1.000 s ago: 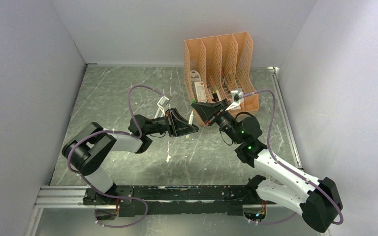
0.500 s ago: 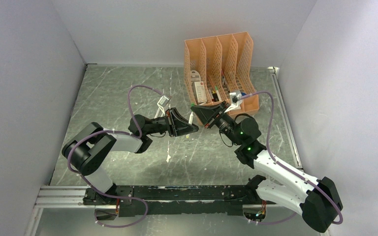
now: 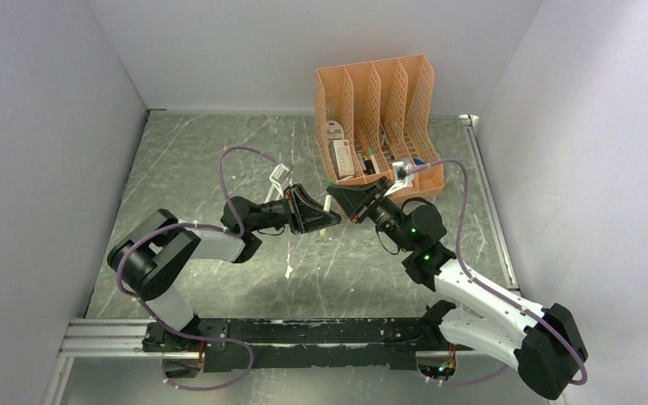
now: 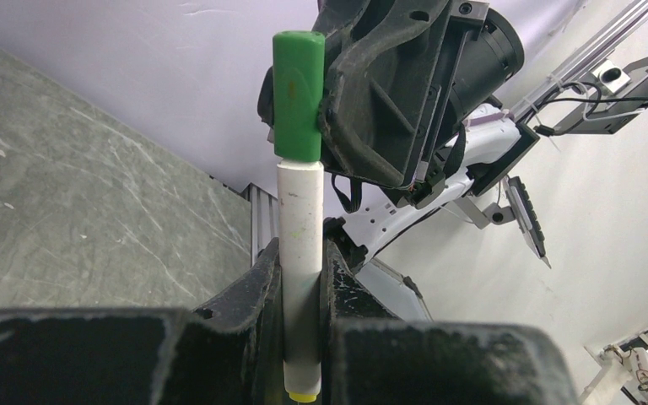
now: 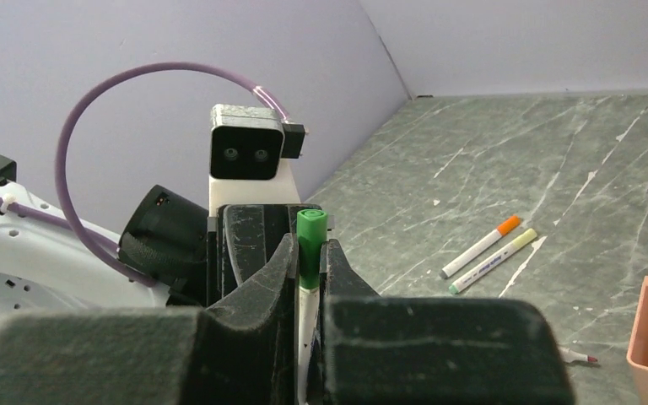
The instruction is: Insert the pens into the pen caps
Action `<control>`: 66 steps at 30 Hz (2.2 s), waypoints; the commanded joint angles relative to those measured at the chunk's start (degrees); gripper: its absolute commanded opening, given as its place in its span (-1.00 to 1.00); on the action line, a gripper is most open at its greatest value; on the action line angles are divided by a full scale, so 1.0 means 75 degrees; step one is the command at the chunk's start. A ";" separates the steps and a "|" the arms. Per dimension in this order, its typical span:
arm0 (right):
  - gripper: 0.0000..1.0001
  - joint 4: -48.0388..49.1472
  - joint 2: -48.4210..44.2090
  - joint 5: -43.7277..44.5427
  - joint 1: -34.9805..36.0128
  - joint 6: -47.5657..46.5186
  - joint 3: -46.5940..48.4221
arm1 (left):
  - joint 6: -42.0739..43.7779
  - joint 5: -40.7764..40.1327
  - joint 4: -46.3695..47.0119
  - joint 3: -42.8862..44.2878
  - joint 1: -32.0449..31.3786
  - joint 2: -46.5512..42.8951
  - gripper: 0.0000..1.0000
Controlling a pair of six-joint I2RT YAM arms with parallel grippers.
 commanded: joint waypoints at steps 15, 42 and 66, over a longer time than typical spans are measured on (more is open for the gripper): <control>-0.29 0.0110 -0.0385 -0.0683 -0.0035 -0.0069 -0.0141 | 0.0212 0.0079 0.2124 0.0796 -0.0019 0.0198 -0.86; -1.00 -0.0492 -0.0431 -0.0389 -0.0011 -0.0687 0.0233 | 0.0864 0.0518 0.0823 0.0805 -0.0022 -0.0156 -0.34; -1.00 -0.1139 -0.0446 0.0139 0.0102 -0.1107 0.0370 | 0.2608 -0.0422 -0.2617 0.0934 -0.0020 -0.0821 -0.77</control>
